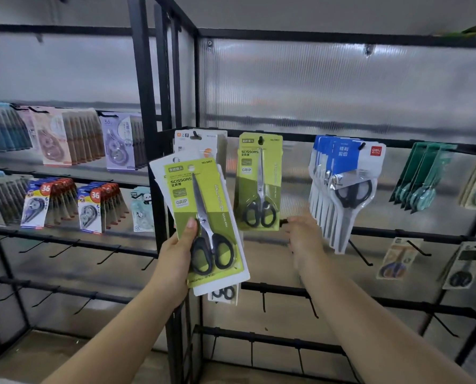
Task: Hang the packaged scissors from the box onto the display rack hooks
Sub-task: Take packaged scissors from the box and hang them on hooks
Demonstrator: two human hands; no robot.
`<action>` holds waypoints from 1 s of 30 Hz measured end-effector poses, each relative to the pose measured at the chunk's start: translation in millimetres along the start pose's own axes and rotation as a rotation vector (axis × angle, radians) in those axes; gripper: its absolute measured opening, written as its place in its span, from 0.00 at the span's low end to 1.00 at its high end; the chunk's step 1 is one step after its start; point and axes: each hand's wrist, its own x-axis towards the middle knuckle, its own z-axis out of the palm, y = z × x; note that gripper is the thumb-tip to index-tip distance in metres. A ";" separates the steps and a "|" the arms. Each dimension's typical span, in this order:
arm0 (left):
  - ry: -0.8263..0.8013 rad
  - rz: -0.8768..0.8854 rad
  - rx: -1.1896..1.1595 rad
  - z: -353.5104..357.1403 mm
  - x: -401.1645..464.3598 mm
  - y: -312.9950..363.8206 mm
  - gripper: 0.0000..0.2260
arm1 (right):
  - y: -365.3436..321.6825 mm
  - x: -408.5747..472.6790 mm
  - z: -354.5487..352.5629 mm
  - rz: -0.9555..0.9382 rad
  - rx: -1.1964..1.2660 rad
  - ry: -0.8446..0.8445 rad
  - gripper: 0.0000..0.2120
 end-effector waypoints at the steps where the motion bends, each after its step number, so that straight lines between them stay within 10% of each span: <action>1: -0.009 -0.007 0.001 0.1 -0.1 -1.2 0.13 | 2.1 -7.6 -1.4 0.000 0.015 -0.019 0.08; 9: -0.143 0.007 0.004 5.2 -4.5 -12.9 0.06 | 11.3 -58.0 -3.0 -0.168 0.008 -0.642 0.12; 30: -0.362 -0.252 -0.159 9.3 -23.7 -26.3 0.15 | 18.2 -53.0 24.2 -0.164 0.282 -0.241 0.11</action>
